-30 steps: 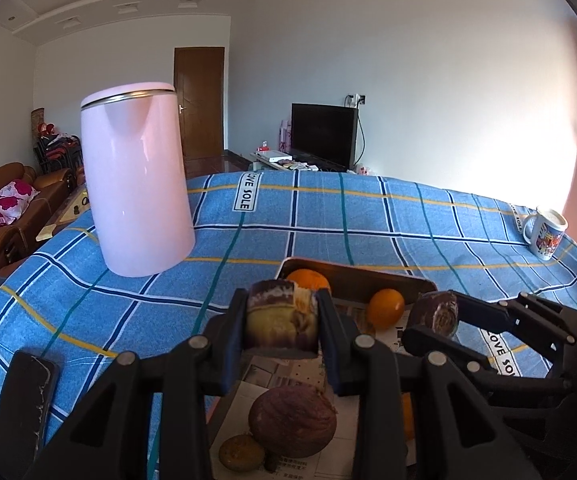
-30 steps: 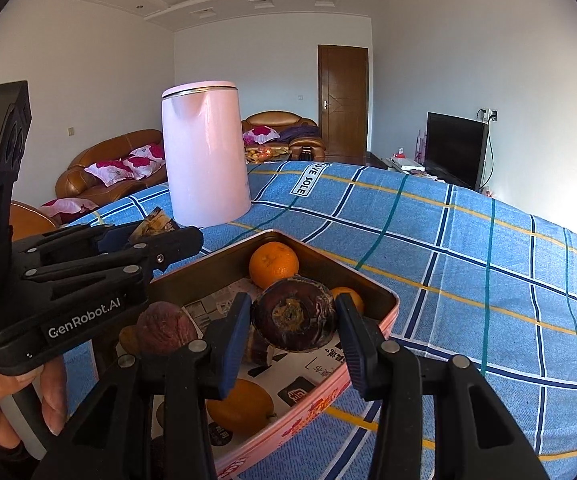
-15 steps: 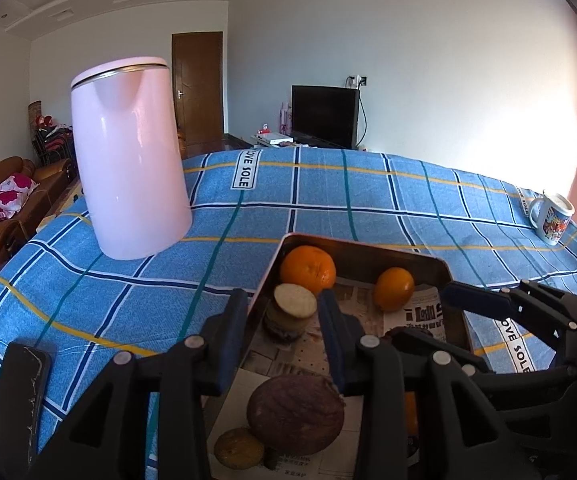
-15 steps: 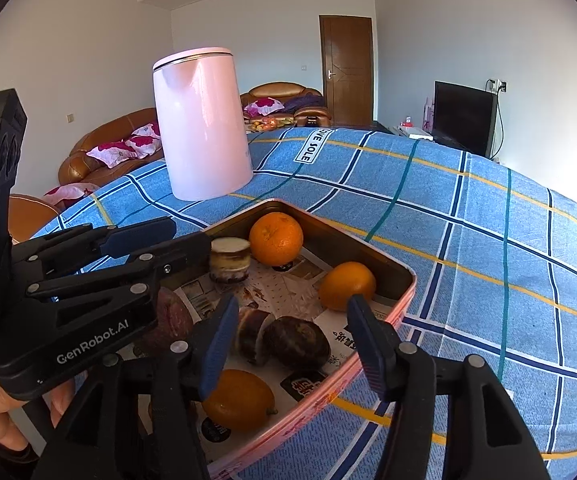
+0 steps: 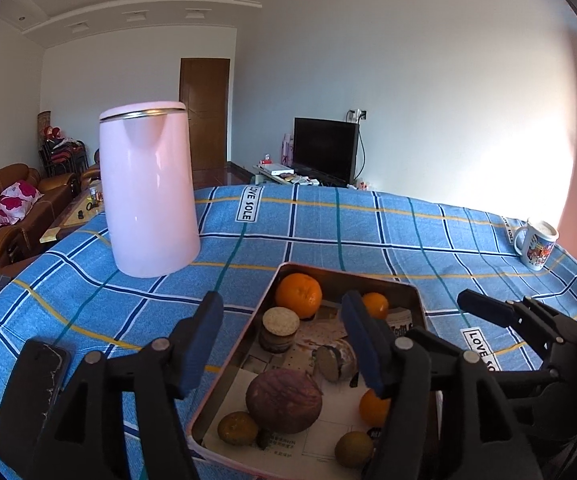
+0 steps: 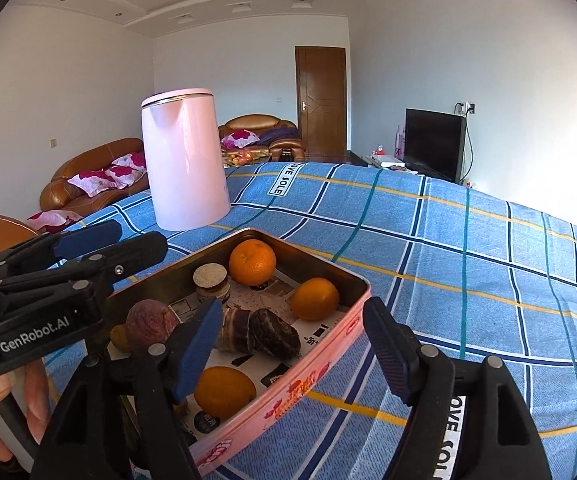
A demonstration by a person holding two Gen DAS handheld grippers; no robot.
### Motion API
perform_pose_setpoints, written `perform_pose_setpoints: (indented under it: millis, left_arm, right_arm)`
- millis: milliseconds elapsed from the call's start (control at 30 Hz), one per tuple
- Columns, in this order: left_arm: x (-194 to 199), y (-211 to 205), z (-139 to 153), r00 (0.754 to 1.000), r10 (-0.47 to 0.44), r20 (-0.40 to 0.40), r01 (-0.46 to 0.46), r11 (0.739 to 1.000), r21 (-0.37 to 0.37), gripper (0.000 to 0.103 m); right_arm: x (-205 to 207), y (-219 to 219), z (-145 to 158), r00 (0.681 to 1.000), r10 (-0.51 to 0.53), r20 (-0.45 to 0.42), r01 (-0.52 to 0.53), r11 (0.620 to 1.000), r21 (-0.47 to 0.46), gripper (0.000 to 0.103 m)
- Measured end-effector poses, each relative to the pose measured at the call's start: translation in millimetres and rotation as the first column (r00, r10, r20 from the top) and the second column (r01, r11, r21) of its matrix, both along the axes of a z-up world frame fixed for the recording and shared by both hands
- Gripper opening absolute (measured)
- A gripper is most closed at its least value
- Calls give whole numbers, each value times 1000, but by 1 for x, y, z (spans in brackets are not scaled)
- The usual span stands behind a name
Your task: Organize fruits
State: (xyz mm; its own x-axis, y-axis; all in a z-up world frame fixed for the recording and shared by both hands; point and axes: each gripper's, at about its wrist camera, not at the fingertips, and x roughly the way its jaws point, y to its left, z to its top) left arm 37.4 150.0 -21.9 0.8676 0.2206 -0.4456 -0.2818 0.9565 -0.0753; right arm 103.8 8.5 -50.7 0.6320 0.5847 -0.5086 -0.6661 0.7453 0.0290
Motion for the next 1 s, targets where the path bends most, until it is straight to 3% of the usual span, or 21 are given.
perform_pose_setpoints:
  millis: [300,1000]
  left_arm:
    - [-19,-9,13,998,-2,62,2,1000,9,69]
    - [-31,-23,22,996,-15,89,13,1000,24,73]
  right_arm:
    - [-18,-19,10,997,-43,60,43,999,4,74]
    - [-45,-47,30,988,-88,129,83,996,40,76]
